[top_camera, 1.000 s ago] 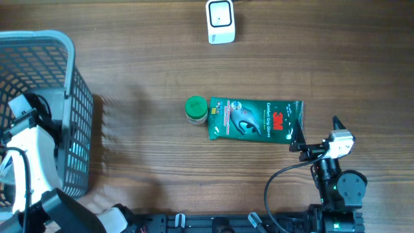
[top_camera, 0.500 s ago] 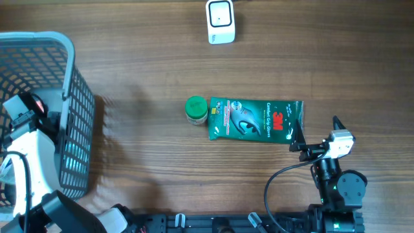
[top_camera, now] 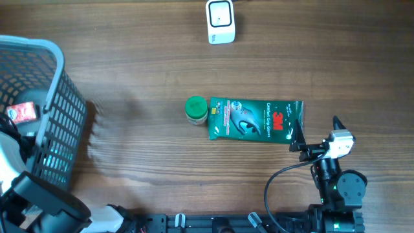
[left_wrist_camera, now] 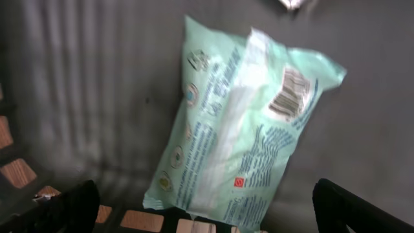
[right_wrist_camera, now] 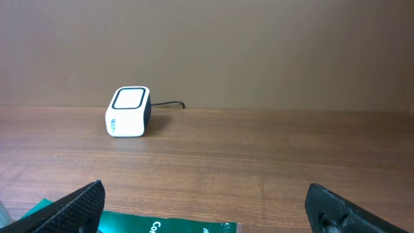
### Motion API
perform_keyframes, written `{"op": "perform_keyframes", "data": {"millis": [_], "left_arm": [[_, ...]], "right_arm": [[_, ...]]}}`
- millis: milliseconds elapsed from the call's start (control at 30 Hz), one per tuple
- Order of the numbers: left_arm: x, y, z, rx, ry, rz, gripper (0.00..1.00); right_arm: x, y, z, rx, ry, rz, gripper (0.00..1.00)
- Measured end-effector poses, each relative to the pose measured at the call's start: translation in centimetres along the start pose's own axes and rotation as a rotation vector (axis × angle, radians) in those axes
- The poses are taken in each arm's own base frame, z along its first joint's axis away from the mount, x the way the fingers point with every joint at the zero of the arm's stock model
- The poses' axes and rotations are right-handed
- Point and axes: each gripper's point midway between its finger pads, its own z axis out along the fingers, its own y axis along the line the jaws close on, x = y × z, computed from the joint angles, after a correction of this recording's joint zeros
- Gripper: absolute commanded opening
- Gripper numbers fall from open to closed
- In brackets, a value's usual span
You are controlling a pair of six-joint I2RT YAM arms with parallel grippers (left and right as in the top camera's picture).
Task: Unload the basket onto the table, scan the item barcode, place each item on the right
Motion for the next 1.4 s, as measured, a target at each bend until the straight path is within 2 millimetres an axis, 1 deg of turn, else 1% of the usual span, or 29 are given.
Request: {"op": "perform_keyframes", "data": {"millis": [100, 167, 200, 233, 300, 400, 467, 500, 533, 567, 600, 667, 733, 767, 800, 833, 933, 1100, 1233, 1300, 1367, 1400], "left_arm": [[1.0, -1.5, 0.0, 0.081, 0.072, 0.034, 1.00], [2.3, -3.3, -0.7, 0.189, 0.176, 0.031, 1.00], [2.7, -4.0, -1.3, 0.232, 0.205, 0.037, 1.00], [3.0, -4.9, -2.3, 0.283, 0.237, 0.045, 1.00], [3.3, -5.7, -3.9, 0.331, 0.268, 0.050, 1.00], [3.7, -6.3, -6.7, 0.392, 0.272, 0.063, 1.00], [3.4, -6.6, -9.1, 0.445, 0.229, 0.072, 1.00], [2.9, -6.8, -10.9, 0.485, 0.183, 0.080, 1.00], [2.5, -6.7, -11.7, 0.491, 0.148, 0.075, 1.00], [2.1, -6.3, -12.0, 0.474, 0.115, 0.060, 1.00], [1.7, -5.9, -11.9, 0.447, 0.087, 0.040, 1.00], [0.0, -4.4, -10.8, 0.336, 0.016, -0.028, 1.00], [-0.7, -4.0, -9.7, 0.290, -0.002, -0.052, 1.00], [-1.0, -4.0, -8.9, 0.267, 0.001, -0.059, 1.00], [-1.1, -3.9, -8.1, 0.243, 0.009, -0.069, 1.00], [-1.1, -3.8, -6.9, 0.204, 0.029, -0.086, 1.00], [-1.2, -3.6, -4.9, 0.147, 0.061, -0.108, 1.00], [-1.7, -3.7, -3.1, 0.105, 0.068, -0.115, 1.00], [-2.1, -2.7, -2.0, 0.049, 0.036, -0.096, 1.00], [-1.8, -2.3, -1.0, 0.034, 0.035, -0.058, 1.00], [-1.3, -1.9, 0.7, 0.023, 0.032, -0.003, 1.00], [-1.2, -1.9, 1.2, 0.026, 0.028, 0.013, 1.00]], "right_arm": [[0.0, 0.0, 0.0, 0.000, 0.000, 0.000, 1.00], [0.0, 0.0, 0.0, 0.000, 0.000, 0.000, 0.99], [0.0, 0.0, 0.0, 0.000, 0.000, 0.000, 1.00], [0.0, 0.0, 0.0, 0.000, 0.000, 0.000, 1.00], [0.0, 0.0, 0.0, 0.000, 0.000, 0.000, 0.99], [0.0, 0.0, 0.0, 0.000, 0.000, 0.000, 1.00], [0.0, 0.0, 0.0, 0.000, 0.000, 0.000, 1.00], [0.0, 0.0, 0.0, 0.000, 0.000, 0.000, 1.00], [0.0, 0.0, 0.0, 0.000, 0.000, 0.000, 0.99], [0.0, 0.0, 0.0, 0.000, 0.000, 0.000, 1.00], [0.0, 0.0, 0.0, 0.000, 0.000, 0.000, 1.00], [0.0, 0.0, 0.0, 0.000, 0.000, 0.000, 1.00], [0.0, 0.0, 0.0, 0.000, 0.000, 0.000, 1.00], [0.0, 0.0, 0.0, 0.000, 0.000, 0.000, 1.00], [0.0, 0.0, 0.0, 0.000, 0.000, 0.000, 1.00], [0.0, 0.0, 0.0, 0.000, 0.000, 0.000, 1.00], [0.0, 0.0, 0.0, 0.000, 0.000, 0.000, 1.00], [0.0, 0.0, 0.0, 0.000, 0.000, 0.000, 1.00], [0.0, 0.0, 0.0, 0.000, 0.000, 0.000, 1.00], [0.0, 0.0, 0.0, 0.000, 0.000, 0.000, 1.00], [0.0, 0.0, 0.0, 0.000, 0.000, 0.000, 1.00], [0.0, 0.0, 0.0, 0.000, 0.000, 0.000, 1.00]]}}
